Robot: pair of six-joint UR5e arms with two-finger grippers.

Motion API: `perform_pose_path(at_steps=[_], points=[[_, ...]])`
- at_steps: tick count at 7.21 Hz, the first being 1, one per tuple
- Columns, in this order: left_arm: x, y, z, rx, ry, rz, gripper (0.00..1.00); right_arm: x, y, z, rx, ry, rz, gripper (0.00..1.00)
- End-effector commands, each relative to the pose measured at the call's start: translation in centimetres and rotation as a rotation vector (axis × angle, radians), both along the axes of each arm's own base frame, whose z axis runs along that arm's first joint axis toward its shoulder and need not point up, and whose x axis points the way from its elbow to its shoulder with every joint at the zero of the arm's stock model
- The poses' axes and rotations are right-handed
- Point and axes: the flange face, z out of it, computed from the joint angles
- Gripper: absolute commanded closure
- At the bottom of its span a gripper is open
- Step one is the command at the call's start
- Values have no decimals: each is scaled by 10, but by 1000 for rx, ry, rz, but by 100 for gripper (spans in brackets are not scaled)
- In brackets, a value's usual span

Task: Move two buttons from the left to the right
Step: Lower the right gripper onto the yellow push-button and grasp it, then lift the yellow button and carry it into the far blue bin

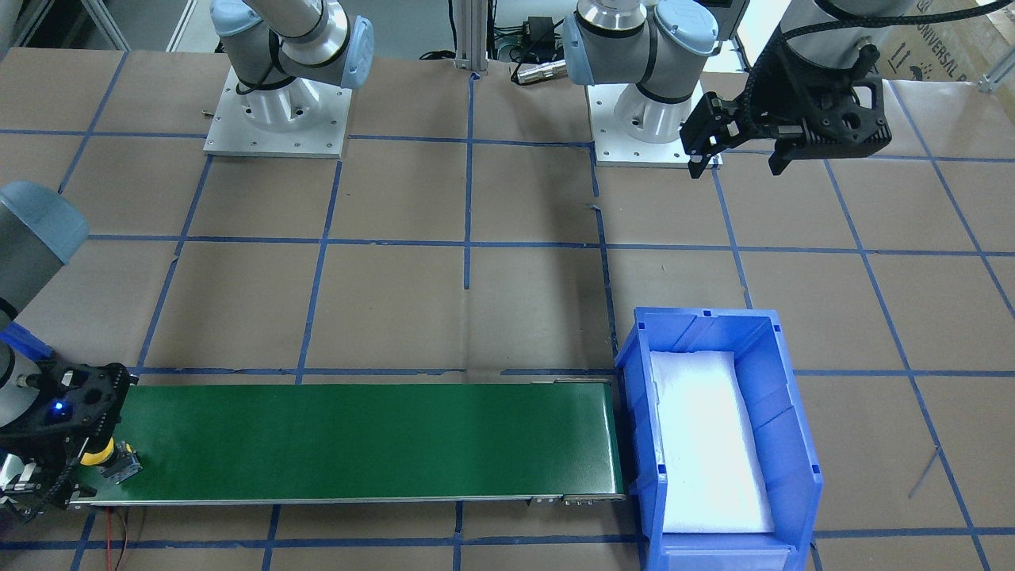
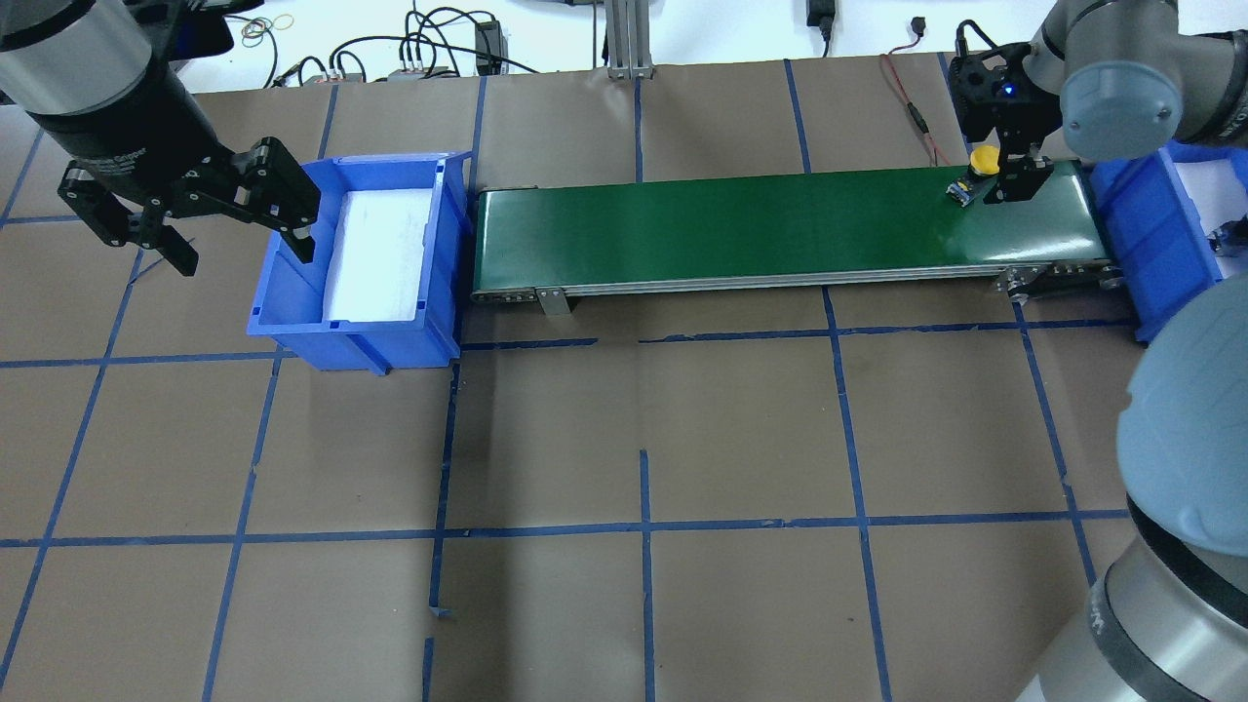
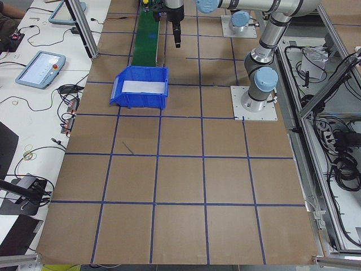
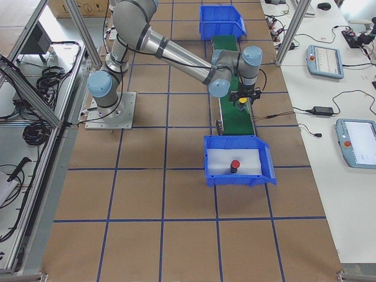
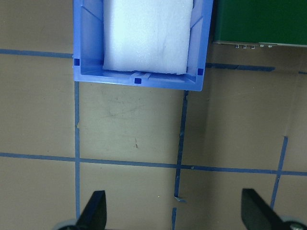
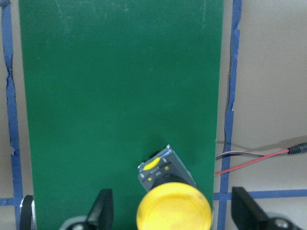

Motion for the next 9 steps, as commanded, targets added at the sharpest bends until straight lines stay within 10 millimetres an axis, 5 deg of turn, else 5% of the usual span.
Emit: perform_pose_path(at_steps=[1, 2, 3, 6, 7, 8, 9], points=[[0, 0, 0, 0, 0, 1, 0, 0, 0, -1, 1, 2, 0, 31], [0, 0, 0, 0, 0, -1, 0, -2, 0, 0, 1, 15, 3, 77], [0, 0, 0, 0, 0, -1, 0, -2, 0, 1, -1, 18, 3, 92], [0, 0, 0, 0, 0, 1, 0, -11, 2, 15, -1, 103, -8, 93], [0, 0, 0, -1, 0, -1, 0, -16, -5, 37, -38, 117, -11, 93], [0, 0, 0, 0, 0, 1, 0, -35, -10, 77, -90, 162, 14, 92], [0, 0, 0, -1, 0, -1, 0, -89, -6, 95, -108, 177, -44, 92]])
